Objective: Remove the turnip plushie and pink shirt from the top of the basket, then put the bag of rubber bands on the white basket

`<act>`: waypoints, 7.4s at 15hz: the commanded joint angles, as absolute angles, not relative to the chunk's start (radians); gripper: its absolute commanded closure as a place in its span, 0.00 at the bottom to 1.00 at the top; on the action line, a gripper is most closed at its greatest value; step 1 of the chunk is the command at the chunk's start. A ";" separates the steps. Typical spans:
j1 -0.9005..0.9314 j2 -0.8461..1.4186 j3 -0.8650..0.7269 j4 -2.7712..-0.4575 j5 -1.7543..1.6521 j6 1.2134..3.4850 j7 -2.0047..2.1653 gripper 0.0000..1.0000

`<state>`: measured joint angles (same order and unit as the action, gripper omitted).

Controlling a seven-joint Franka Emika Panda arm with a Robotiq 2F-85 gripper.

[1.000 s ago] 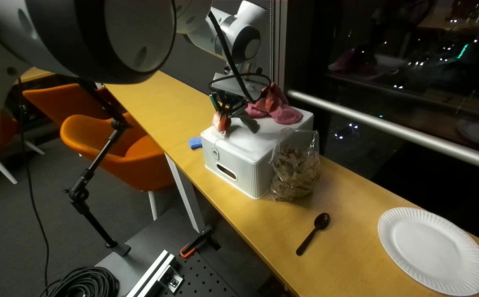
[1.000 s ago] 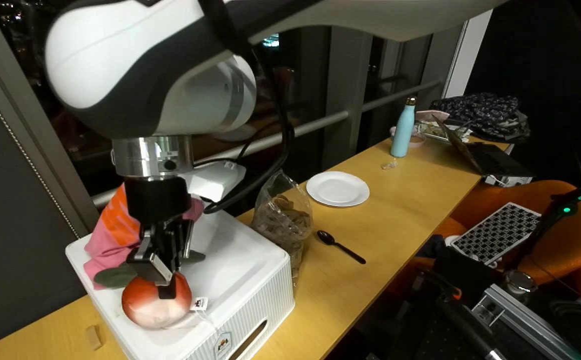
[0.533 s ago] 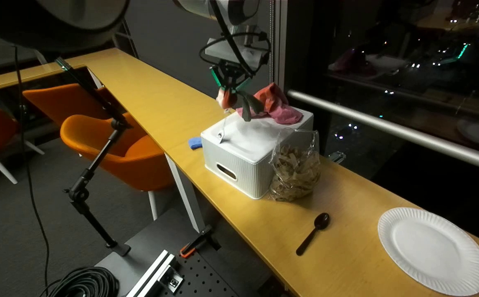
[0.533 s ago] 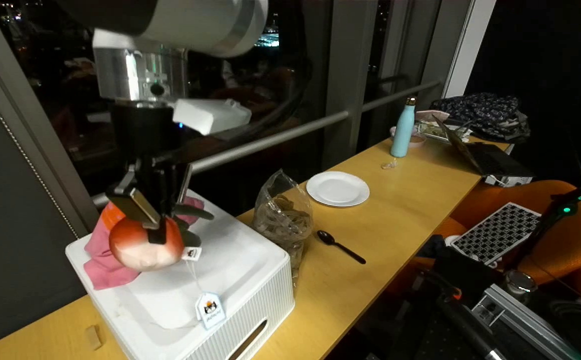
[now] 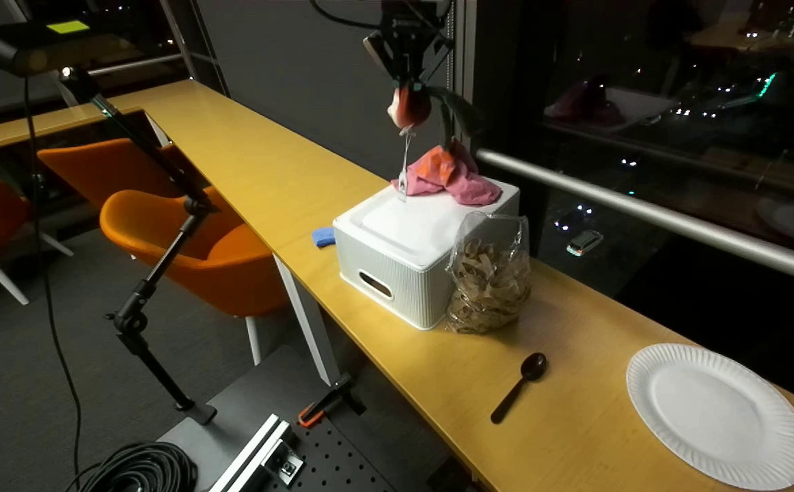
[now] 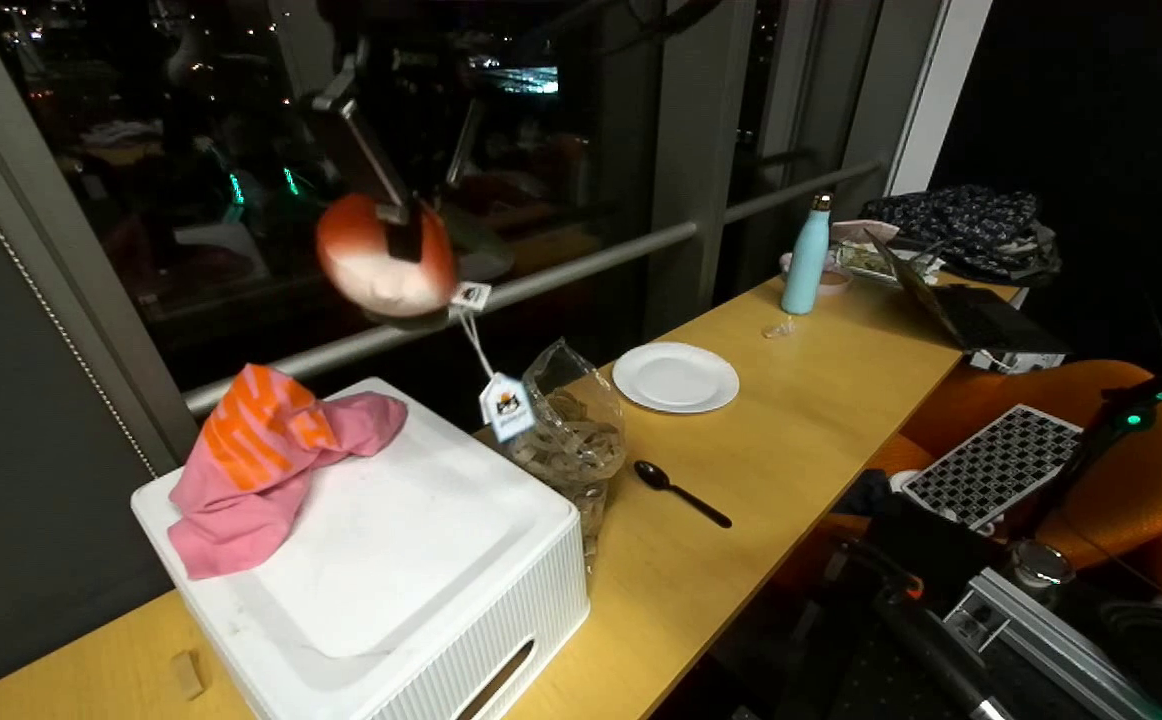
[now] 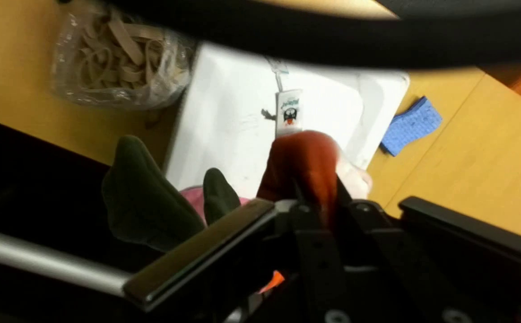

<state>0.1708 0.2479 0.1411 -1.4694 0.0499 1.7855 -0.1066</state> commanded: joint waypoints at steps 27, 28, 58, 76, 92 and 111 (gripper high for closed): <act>-0.064 0.306 -0.199 -2.011 -0.394 2.322 0.462 0.97; -0.058 0.315 -0.207 -2.014 -0.405 2.340 0.473 0.97; 0.162 0.206 0.145 -1.722 -0.087 2.310 0.024 0.00; 0.251 0.747 0.103 -1.294 -0.264 2.429 -0.053 0.00; 0.233 0.853 0.159 -1.141 -0.123 2.403 -0.192 0.88; 0.277 0.394 0.047 -1.378 -0.263 2.183 0.088 0.99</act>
